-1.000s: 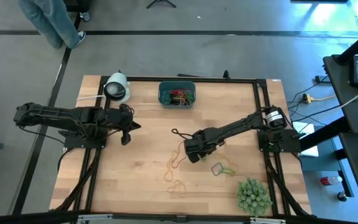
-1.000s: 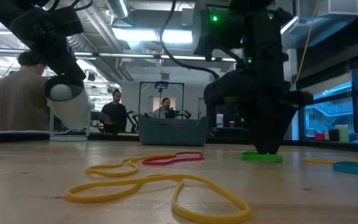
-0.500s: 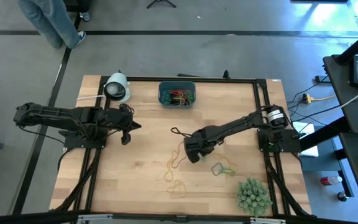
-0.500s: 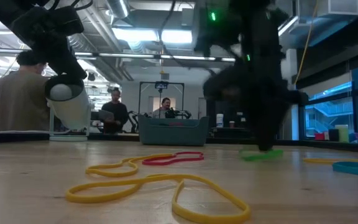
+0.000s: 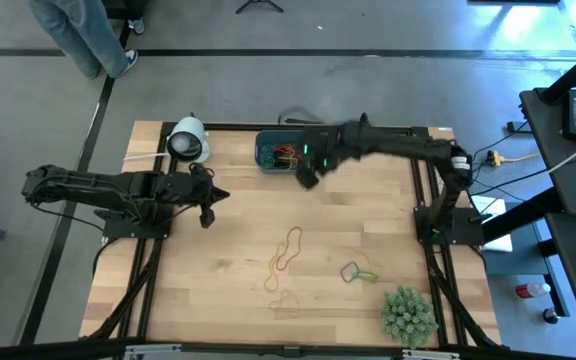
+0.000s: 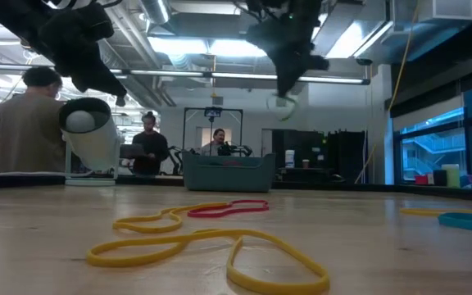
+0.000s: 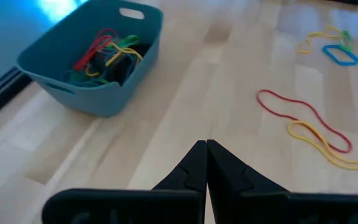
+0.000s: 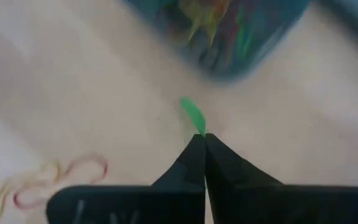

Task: Pick and place rubber bands into bin
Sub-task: Put the green rubber band into the blue bin, then put the red rubber band into the blue bin

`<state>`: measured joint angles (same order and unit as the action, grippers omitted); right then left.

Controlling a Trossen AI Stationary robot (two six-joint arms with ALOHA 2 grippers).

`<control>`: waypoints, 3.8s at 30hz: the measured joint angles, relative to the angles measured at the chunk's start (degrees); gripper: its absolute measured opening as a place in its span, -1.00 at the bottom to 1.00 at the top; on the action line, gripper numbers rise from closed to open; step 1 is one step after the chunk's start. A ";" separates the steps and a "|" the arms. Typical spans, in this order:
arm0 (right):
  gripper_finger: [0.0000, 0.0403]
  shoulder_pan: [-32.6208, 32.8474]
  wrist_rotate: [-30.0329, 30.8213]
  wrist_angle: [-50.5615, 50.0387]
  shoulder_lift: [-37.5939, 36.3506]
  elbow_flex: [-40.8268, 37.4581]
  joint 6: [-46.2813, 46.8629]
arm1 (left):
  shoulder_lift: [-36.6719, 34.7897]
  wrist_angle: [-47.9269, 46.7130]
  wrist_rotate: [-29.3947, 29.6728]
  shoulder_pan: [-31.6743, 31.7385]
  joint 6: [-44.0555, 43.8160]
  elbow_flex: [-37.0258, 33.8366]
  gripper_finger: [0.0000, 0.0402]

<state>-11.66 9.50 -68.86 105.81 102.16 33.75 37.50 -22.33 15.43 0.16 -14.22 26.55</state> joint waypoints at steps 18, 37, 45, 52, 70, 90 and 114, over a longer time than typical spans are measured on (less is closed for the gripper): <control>-1.00 -15.84 -6.23 6.72 22.03 18.33 -26.85 | -0.02 -0.62 10.16 0.09 -3.21 0.00 -0.99; -0.47 -16.24 -6.80 4.04 25.89 18.54 -23.71 | -0.02 -1.14 8.36 1.97 -3.08 0.02 -0.99; -0.21 -16.24 -9.91 2.07 25.83 19.42 -20.29 | -0.02 -1.16 5.38 1.97 -3.02 0.02 -0.98; -0.19 -16.11 -13.51 2.16 25.14 19.40 -18.94 | -0.02 -1.39 -0.24 1.92 -3.03 0.02 -0.97; -0.92 -8.72 -15.18 -2.79 9.49 19.40 -22.11 | 0.00 -1.90 -7.16 1.79 5.48 0.02 -0.99; -0.97 11.18 -14.89 8.45 -3.14 -9.28 -24.68 | 28.42 -1.90 4.35 -16.66 -11.13 17.83 -0.99; -0.98 32.78 -6.96 38.13 -42.67 -64.98 9.37 | 74.92 -25.79 3.64 -12.36 -12.26 66.45 -0.75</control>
<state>21.12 2.53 -30.72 63.14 37.18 43.11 112.42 -48.12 19.07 -12.20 -26.48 93.00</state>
